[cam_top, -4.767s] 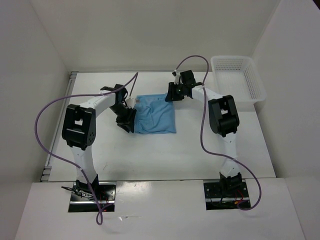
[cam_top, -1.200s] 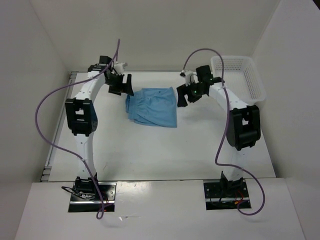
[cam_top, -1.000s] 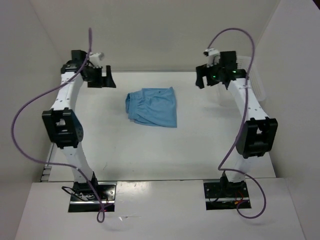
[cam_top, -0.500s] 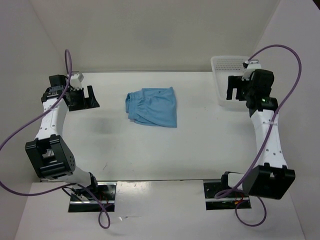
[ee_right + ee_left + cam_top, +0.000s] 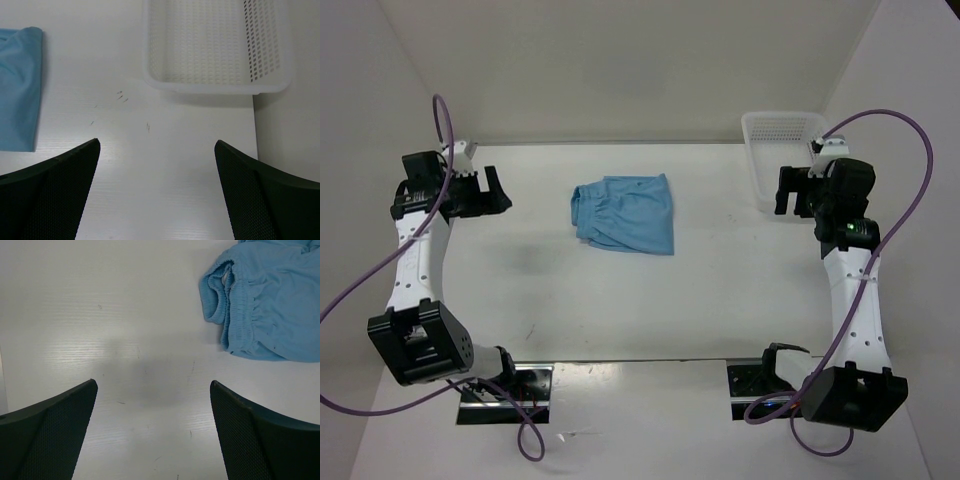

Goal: Fold and stack the shorts
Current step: Fold the shorts

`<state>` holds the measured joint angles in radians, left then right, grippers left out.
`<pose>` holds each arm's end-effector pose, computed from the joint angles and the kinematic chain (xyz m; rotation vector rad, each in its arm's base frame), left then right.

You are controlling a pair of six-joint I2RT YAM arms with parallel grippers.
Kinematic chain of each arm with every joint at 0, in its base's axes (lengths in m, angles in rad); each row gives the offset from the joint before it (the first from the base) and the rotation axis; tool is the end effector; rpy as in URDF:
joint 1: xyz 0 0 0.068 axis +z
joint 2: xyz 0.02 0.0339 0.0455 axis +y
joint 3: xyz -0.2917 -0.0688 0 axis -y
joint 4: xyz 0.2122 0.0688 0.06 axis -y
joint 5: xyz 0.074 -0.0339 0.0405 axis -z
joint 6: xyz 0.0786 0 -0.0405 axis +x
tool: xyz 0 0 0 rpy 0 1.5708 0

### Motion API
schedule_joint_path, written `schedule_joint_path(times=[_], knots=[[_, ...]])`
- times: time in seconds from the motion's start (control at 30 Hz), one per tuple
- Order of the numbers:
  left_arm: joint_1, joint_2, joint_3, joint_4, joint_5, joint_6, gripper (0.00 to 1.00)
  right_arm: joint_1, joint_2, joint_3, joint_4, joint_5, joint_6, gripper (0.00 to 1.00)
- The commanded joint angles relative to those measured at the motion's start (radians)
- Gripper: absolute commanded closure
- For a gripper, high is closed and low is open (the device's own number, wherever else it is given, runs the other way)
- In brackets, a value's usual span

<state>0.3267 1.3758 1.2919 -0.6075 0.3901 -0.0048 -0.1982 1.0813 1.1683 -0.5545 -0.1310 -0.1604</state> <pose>0.2871 0.0657 0.3481 -0.1617 2.2082 -0.2637 0.2223 -0.0342 0.3807 -0.0436 2.0347 -0.0919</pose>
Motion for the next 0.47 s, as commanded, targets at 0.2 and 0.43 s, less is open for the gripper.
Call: schedule_joint_path(times=[0.2, 0.43], knots=[[0.025, -0.072, -0.04, 0.041, 0.041, 0.005, 0.0, 0.023, -0.046, -0.019, 0.028, 0.209, 0.101, 0.0], [0.034, -0.081, -0.049, 0.041, 0.052, 0.005, 0.0, 0.077, -0.07, -0.038, 0.038, 0.317, 0.122, 0.0]])
